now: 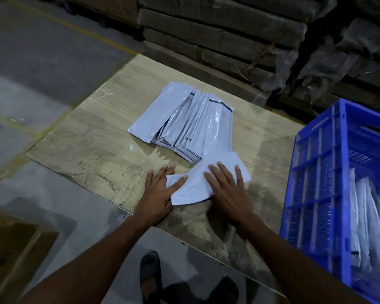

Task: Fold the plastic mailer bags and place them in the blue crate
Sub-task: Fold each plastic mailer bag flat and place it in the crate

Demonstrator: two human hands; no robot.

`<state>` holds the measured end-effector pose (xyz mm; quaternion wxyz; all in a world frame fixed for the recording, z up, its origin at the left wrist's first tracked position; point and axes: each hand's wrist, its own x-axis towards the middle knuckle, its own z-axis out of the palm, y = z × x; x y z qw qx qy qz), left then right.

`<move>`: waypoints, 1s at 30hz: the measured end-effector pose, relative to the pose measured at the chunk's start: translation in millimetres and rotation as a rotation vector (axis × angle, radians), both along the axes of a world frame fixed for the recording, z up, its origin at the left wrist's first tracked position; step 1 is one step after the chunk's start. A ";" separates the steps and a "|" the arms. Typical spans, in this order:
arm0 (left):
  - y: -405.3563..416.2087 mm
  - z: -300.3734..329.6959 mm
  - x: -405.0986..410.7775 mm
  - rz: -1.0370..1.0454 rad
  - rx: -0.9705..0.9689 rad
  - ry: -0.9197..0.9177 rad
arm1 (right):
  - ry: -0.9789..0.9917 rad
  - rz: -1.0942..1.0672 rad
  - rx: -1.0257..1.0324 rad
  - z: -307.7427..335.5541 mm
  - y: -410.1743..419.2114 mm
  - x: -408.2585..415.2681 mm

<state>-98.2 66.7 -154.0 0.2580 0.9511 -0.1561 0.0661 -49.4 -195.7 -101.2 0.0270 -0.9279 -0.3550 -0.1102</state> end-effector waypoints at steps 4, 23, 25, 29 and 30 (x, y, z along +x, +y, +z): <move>11.2 -4.0 -0.3 -0.151 0.214 0.000 | 0.010 0.116 -0.080 -13.7 -30.7 -9.8; -59.2 14.4 -11.5 -0.161 0.130 -0.103 | 0.253 -0.337 0.290 -23.2 29.1 -81.5; -75.4 4.2 -17.4 -0.150 0.168 -0.076 | 0.284 -0.351 0.211 -28.7 29.3 -76.6; -76.0 -1.8 -18.3 -0.104 0.241 -0.020 | 0.297 -0.369 0.080 -35.4 20.4 -75.1; -75.9 -1.5 -17.7 -0.106 0.242 -0.010 | 0.295 -0.384 0.067 -34.8 21.2 -74.8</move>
